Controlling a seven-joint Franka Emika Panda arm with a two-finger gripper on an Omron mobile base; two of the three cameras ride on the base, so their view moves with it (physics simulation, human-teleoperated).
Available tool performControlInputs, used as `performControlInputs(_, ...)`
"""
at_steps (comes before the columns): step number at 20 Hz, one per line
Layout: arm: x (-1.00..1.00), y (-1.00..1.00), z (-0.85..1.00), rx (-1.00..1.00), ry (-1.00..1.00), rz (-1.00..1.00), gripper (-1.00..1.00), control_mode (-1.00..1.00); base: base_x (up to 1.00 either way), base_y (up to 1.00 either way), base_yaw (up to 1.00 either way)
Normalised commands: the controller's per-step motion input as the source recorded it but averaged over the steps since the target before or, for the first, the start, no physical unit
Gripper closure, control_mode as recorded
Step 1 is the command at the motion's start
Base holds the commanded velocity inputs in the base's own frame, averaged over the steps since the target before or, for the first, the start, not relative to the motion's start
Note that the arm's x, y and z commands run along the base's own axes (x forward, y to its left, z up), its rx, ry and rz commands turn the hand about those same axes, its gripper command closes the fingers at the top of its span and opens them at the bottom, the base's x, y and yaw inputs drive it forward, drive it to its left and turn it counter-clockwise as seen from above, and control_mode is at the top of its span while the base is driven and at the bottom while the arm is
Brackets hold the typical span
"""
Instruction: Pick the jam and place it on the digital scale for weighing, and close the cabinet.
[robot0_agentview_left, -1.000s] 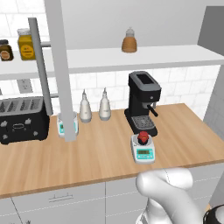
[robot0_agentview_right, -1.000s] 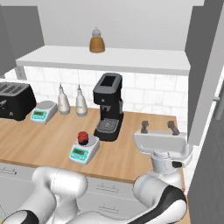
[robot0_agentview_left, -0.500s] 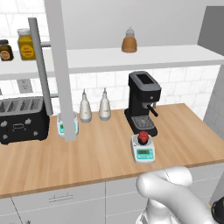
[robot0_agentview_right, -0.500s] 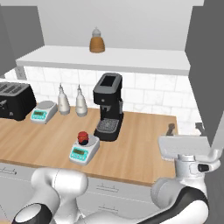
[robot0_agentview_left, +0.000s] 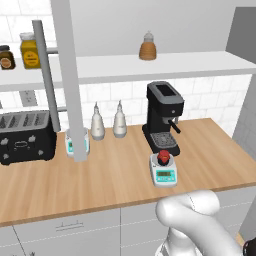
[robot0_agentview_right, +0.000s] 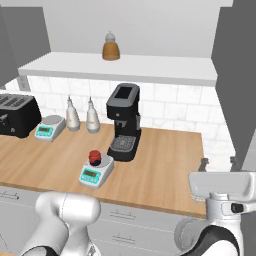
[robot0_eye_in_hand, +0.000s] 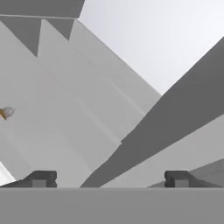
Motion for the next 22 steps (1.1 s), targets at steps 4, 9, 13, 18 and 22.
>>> performControlInputs(4, 0.35, -0.28, 0.00, 0.01, 0.23, -0.06, -1.00, -1.00, 0.00, 0.00, 0.00)
performControlInputs(9, 0.41, -0.53, -0.11, 0.03, 0.31, -0.05, -1.00, -1.00, 0.00, 0.00, 0.00)
performControlInputs(13, 0.57, -0.55, -0.26, 0.04, 0.33, -0.07, -1.00, -1.00, 0.00, 0.00, 0.00)
performControlInputs(18, 0.41, -0.83, 0.09, 0.21, 0.06, -0.09, -1.00, -1.00, 0.00, 0.00, 0.00)
performControlInputs(22, -0.48, -0.47, 0.29, 0.53, -0.64, -0.01, -1.00, -1.00, 0.00, 0.00, 0.00)
